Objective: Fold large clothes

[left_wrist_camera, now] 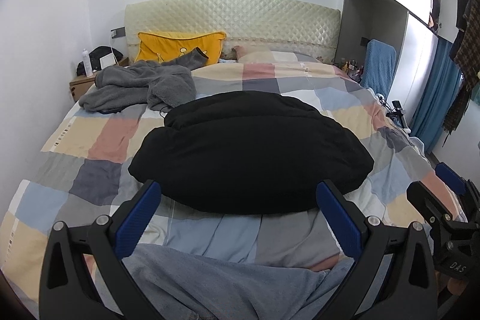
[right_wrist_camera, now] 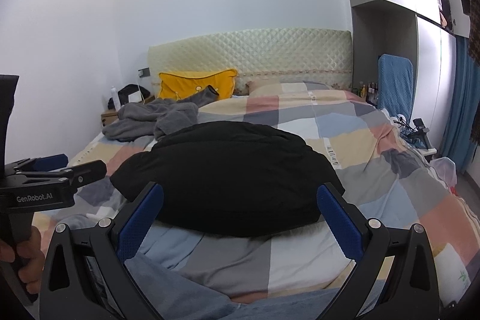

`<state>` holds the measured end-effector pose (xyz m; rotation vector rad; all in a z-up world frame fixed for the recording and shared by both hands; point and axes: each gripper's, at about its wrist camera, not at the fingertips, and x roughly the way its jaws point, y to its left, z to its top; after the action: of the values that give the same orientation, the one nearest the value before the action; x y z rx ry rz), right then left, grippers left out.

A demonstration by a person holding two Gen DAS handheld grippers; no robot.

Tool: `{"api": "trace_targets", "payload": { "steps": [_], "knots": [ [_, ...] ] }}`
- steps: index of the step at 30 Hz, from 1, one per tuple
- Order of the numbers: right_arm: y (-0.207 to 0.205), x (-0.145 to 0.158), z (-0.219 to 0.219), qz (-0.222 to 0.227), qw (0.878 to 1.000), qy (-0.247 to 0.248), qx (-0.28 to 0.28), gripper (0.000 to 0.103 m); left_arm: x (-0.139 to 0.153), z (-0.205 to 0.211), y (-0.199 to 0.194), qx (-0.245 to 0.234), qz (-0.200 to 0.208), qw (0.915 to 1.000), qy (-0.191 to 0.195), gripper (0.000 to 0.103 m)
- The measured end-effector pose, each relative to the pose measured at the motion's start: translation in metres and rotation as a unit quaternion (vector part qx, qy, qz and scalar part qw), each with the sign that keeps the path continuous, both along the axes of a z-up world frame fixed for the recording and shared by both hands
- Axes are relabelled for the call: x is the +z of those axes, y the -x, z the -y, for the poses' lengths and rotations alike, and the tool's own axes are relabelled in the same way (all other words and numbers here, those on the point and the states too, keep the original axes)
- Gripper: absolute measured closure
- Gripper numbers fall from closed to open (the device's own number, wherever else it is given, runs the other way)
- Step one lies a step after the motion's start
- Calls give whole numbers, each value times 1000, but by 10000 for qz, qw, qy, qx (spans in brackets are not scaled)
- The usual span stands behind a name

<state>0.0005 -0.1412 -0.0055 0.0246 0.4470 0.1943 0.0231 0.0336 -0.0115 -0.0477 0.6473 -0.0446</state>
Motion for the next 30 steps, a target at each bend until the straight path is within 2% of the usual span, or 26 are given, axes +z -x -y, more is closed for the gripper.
{"api": "trace_targets", "payload": {
  "steps": [30],
  "knots": [
    [6, 8, -2, 37, 10000, 26, 22, 0, 9, -2, 6, 20, 79, 9999, 87, 0]
  ]
}}
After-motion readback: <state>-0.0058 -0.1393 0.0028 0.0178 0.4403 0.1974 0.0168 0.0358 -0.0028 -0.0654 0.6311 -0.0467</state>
